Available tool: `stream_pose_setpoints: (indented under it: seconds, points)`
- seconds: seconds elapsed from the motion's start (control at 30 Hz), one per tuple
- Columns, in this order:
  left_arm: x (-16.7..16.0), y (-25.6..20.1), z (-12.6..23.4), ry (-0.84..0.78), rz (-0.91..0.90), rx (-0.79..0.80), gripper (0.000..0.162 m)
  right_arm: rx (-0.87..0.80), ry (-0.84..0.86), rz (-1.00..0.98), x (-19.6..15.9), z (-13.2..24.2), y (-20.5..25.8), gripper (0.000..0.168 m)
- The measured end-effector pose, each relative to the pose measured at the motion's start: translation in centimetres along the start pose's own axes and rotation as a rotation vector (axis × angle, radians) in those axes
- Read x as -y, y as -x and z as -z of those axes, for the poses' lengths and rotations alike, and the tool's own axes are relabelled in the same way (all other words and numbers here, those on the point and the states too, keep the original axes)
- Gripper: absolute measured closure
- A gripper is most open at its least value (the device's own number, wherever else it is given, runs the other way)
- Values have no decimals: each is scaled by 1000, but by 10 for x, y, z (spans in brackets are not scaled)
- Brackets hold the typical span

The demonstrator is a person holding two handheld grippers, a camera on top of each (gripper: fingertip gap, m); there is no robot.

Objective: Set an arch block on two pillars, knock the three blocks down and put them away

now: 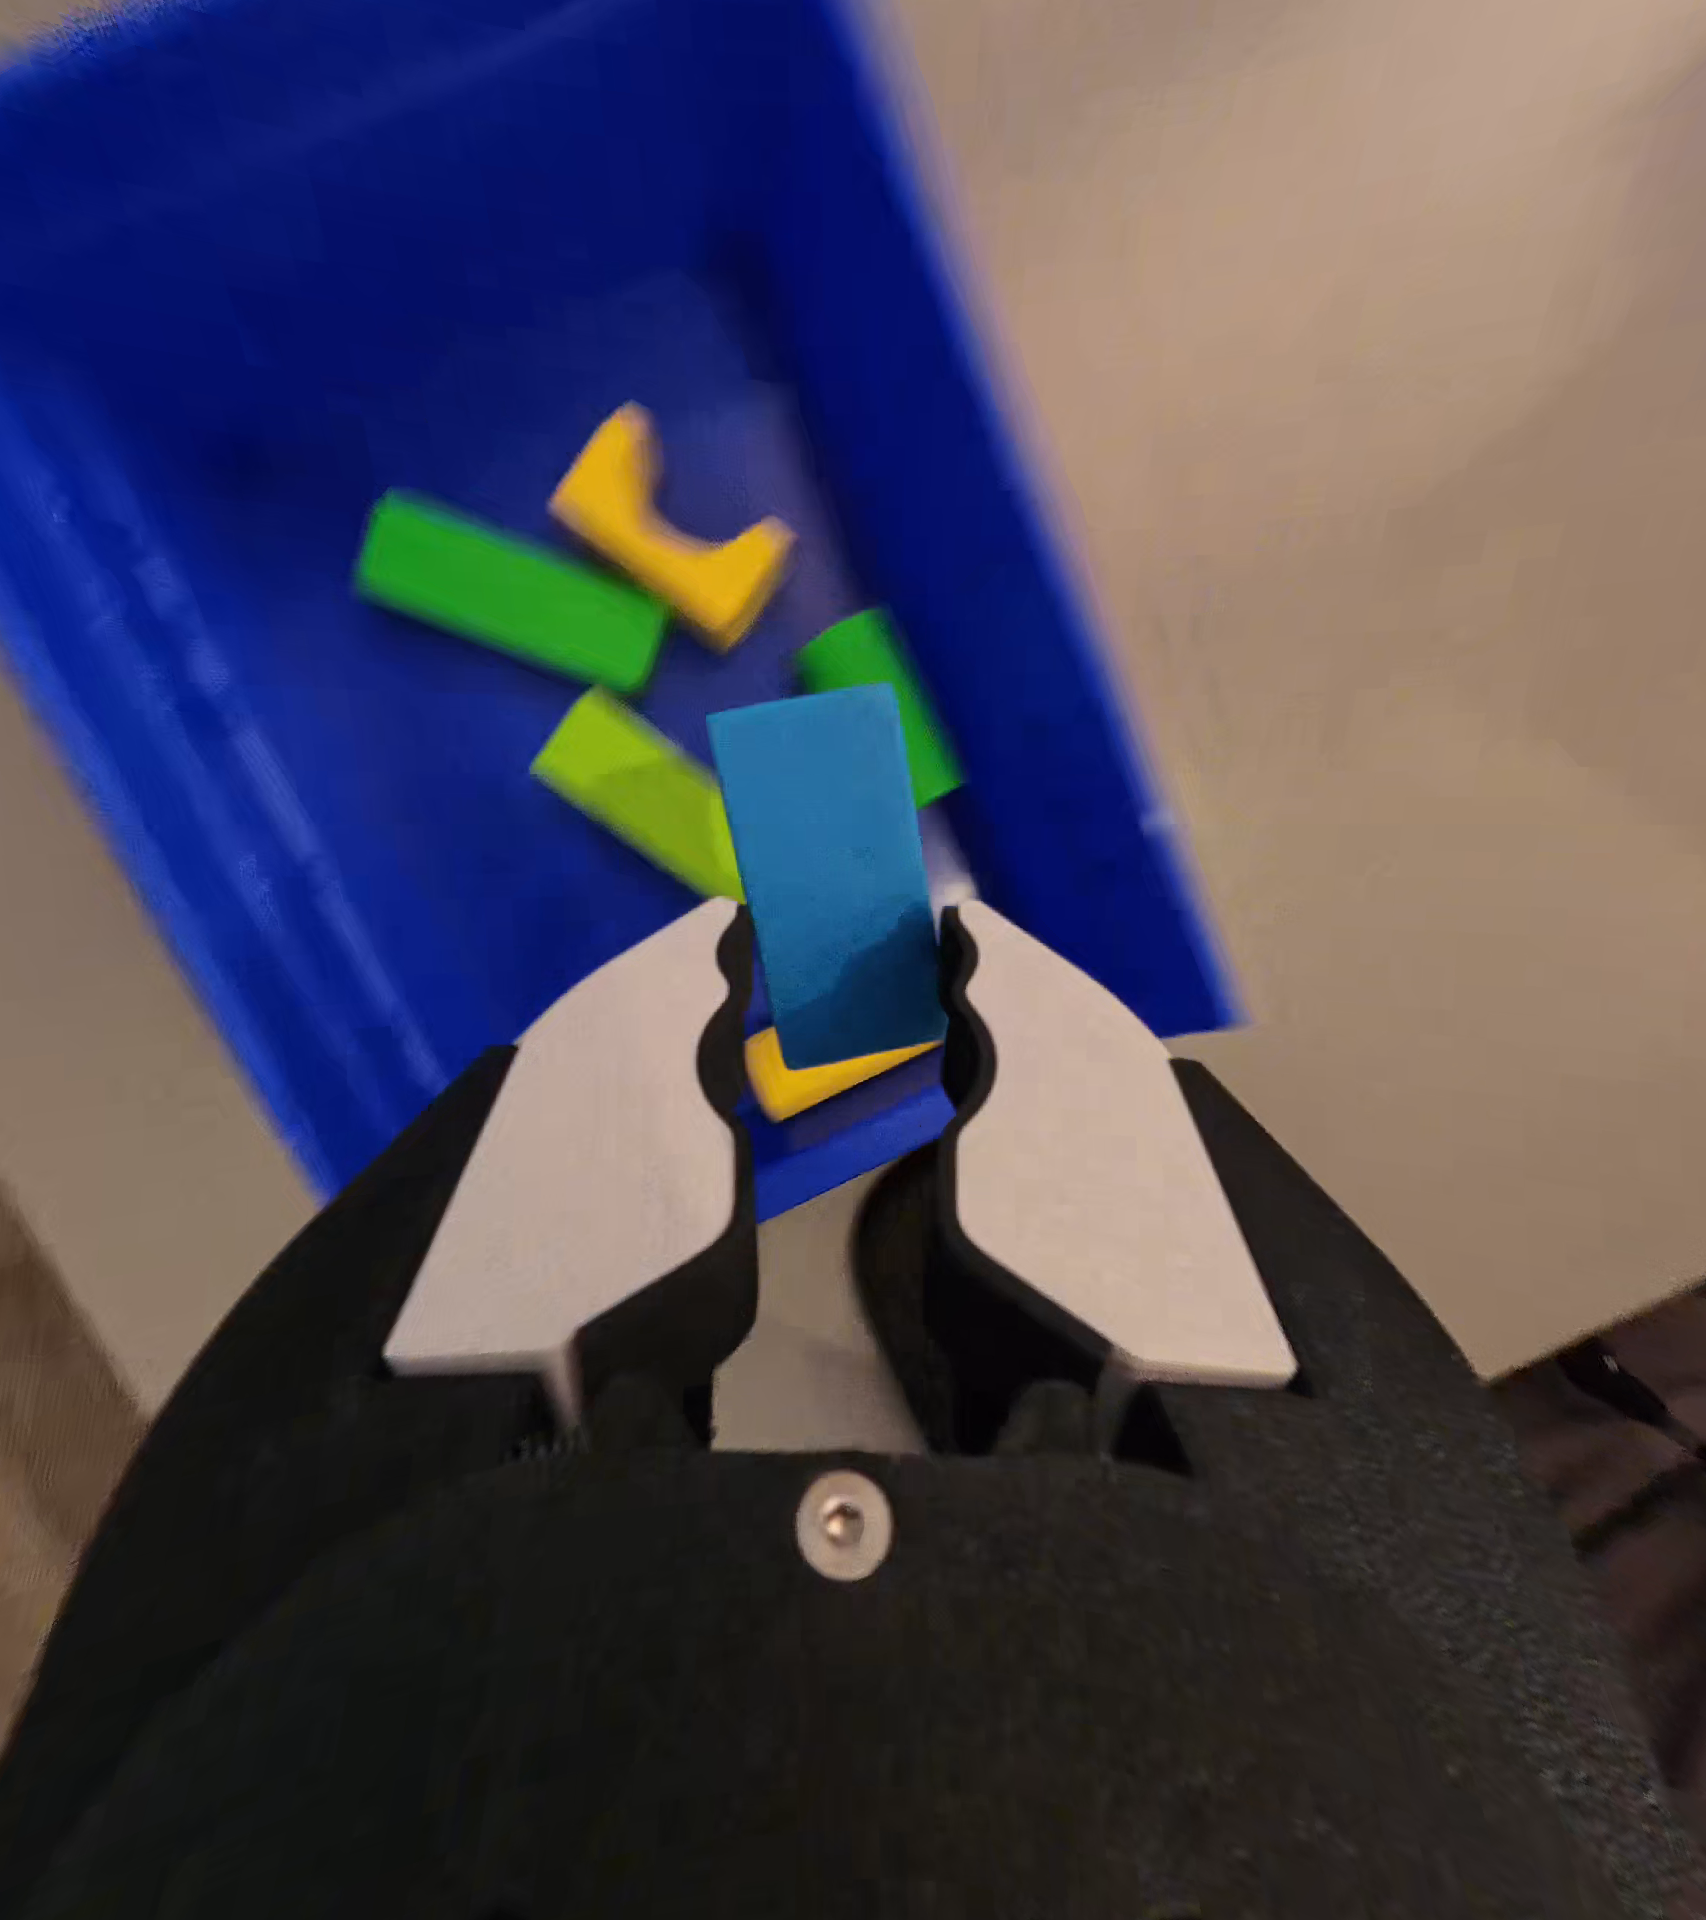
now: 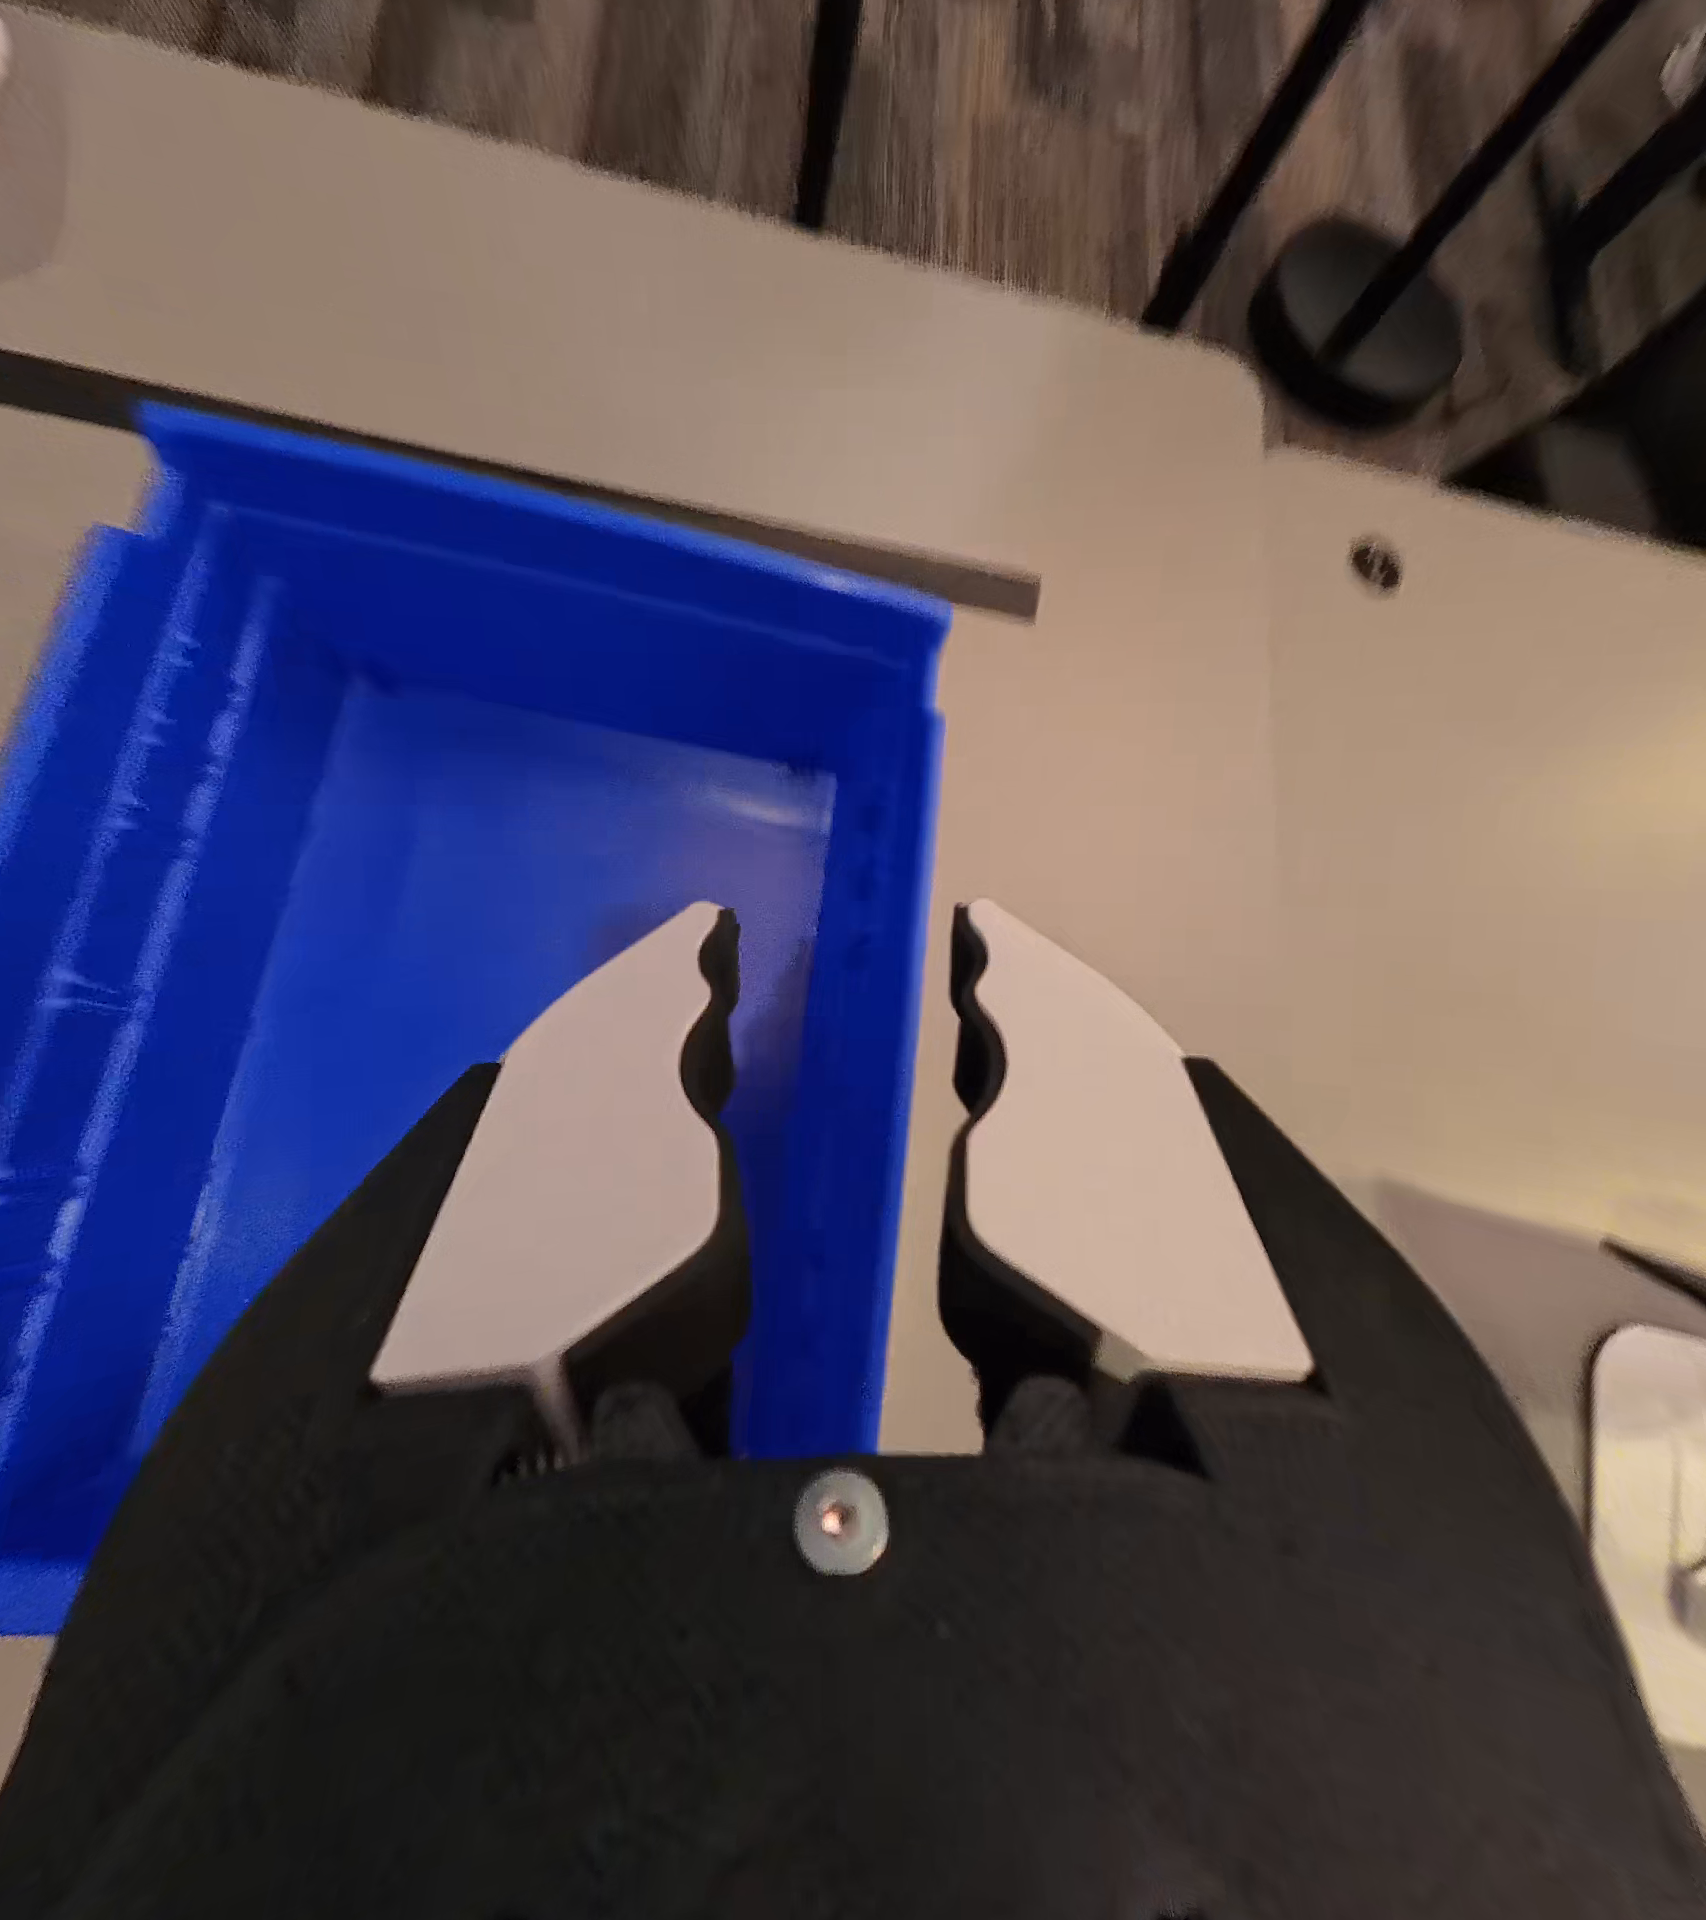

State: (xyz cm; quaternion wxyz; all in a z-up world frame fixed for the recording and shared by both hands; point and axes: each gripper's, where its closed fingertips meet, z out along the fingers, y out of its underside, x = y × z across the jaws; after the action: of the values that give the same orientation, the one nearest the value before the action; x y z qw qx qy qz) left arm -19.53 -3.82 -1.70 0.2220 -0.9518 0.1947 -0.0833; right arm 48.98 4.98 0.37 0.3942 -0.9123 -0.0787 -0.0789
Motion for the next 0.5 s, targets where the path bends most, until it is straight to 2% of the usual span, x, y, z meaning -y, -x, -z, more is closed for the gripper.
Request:
stream_pose_setpoints:
  seconds: [0.07, 0.13, 0.17, 0.23, 0.3, 0.37, 0.43, 0.5]
  points:
    - [16, -45, 10, -77, -156, -111, 128, 21, -114, 92, 28, 22, 26, 128]
    - [27, -86, 12, -117, -324, -170, 128, 143, -260, 218, 56, 47, 77, 128]
    - [33, -105, 10, -133, -407, -184, 128, 257, -337, 288, 67, 61, 112, 128]
    - [42, -142, 1, -165, -559, -218, 128, 598, -483, 445, 73, 97, 199, 128]
    - [43, -177, -14, -150, -684, -270, 128, 994, -625, 609, 58, 140, 284, 128]
    - [41, -199, -30, -120, -769, -290, 128, 1244, -682, 720, 35, 162, 345, 128]
    - [38, -210, -45, -85, -825, -284, 128, 1299, -616, 805, 13, 153, 387, 126]
    - [30, -219, -56, -43, -884, -297, 128, 1230, -595, 894, -2, 134, 416, 122]
